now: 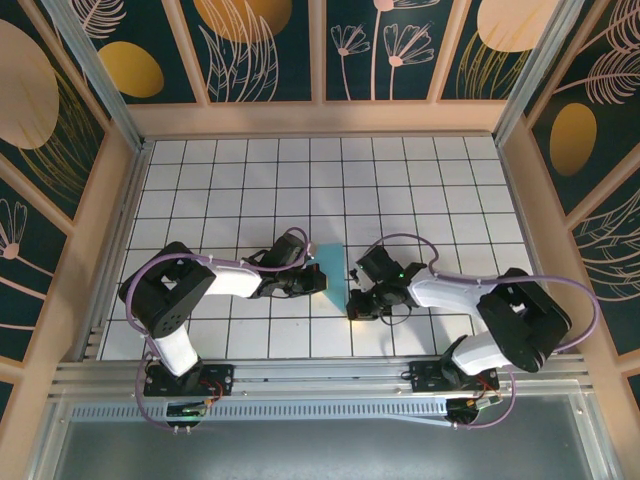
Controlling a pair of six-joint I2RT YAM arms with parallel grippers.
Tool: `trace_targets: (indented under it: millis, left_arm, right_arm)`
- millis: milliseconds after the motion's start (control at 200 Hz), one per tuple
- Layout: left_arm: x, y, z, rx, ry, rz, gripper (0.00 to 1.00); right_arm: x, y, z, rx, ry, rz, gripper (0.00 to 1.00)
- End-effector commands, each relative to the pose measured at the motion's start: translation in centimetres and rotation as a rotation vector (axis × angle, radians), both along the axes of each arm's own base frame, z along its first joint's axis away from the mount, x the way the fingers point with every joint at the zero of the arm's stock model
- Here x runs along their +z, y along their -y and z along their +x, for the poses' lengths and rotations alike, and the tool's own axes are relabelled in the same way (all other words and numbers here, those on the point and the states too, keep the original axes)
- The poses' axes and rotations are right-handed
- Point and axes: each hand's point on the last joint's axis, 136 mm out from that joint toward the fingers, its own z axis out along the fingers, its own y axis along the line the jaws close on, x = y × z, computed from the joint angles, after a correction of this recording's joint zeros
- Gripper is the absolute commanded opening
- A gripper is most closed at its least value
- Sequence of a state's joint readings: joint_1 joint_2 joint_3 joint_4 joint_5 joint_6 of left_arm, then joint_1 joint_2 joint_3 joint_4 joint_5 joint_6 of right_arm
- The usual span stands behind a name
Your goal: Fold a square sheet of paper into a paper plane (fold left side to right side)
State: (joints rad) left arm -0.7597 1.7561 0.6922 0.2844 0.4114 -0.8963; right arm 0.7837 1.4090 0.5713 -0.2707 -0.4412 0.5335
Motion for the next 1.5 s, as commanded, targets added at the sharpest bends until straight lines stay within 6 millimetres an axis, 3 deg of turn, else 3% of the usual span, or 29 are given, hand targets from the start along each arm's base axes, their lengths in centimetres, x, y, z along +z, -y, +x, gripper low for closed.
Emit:
trace_targets:
  millis: [0,180,535,736,856,1001,1056,1196,1496]
  left_arm:
    - [-3.5,-2.5,-1.2,0.037,-0.068,0.145,0.0]
    - [-3.1,-2.3,-1.0,0.036,-0.062,0.141,0.0]
    - [-2.9,-2.2,-1.0,0.037,-0.062,0.137,0.0]
    - [-2.5,-2.0,-0.9,0.038,-0.058,0.122,0.0]
    - [-1.3,-1.3,-0.4,0.037,-0.043,0.086,0.0]
    - [0.9,-0.4,0.5,0.037,-0.009,0.049,0.03]
    - [3.0,0.0,0.9,0.03,0.029,0.018,0.04]
    - [5.1,0.2,0.7,0.01,0.063,-0.021,0.02]
    - [4.5,0.6,-1.1,0.015,-0.007,-0.117,0.0]
  right_arm:
    - [1.8,-0.3,0.2,0.006,0.03,0.018,0.0]
    - [3.7,-2.5,1.5,-0.003,0.069,0.146,0.0]
    - [1.5,-3.6,4.6,-0.084,0.082,0.092,0.0]
    - [-0.1,-2.3,4.4,-0.103,0.049,0.019,0.0]
    - [-1.0,-1.4,4.0,-0.11,0.03,-0.027,0.0]
    - [-2.2,-0.6,3.0,-0.1,-0.013,-0.067,0.0]
    - [-2.7,0.0,2.5,-0.098,-0.027,-0.09,0.0]
    - [-3.8,1.6,2.1,-0.108,-0.033,-0.179,0.0]
    - [-4.8,2.7,1.8,-0.127,-0.042,-0.251,0.0]
